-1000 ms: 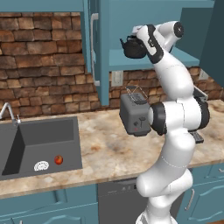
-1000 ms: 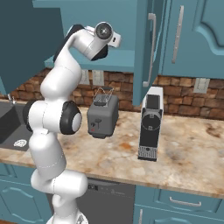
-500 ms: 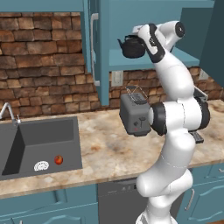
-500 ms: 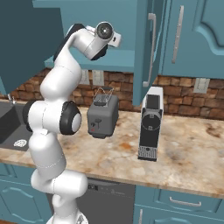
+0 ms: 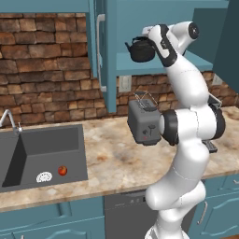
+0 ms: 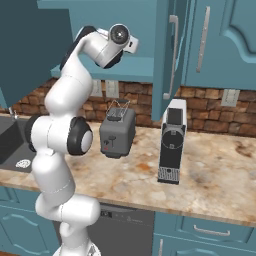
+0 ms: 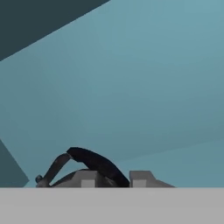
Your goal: Open the cabinet, pick the kettle from the cabinet, and place it in the sink.
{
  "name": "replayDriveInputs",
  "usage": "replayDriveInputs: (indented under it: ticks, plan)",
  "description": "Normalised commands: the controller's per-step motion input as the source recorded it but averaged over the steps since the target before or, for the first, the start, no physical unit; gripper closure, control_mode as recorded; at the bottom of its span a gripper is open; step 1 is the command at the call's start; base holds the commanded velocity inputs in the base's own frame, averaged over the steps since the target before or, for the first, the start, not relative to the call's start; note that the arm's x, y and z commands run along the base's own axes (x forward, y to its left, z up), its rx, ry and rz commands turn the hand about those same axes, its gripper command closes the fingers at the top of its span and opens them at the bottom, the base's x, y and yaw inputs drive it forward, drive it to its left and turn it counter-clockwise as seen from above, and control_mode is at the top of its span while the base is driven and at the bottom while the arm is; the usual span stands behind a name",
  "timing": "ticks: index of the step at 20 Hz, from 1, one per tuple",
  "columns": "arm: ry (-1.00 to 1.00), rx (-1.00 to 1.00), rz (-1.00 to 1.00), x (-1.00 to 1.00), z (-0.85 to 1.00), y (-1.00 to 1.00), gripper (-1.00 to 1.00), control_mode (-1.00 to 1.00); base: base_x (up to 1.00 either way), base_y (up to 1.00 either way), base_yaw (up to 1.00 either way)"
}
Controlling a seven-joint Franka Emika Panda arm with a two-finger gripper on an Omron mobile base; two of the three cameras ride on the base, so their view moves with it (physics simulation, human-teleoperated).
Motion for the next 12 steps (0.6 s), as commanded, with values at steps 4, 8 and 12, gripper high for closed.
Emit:
replayDriveInputs:
  ticks: [4, 8, 12]
  plan:
    - [-0.01, 0.00, 0.00, -0.14, 0.00, 0.15, 1.00, -1.00, 0.00, 0.00, 0.00]
    - [-0.01, 0.00, 0.00, -0.12, 0.00, 0.18, 1.00, -1.00, 0.00, 0.00, 0.00]
    - [-0.01, 0.00, -0.01, -0.11, -0.03, 0.16, 1.00, -1.00, 0.00, 0.00, 0.00]
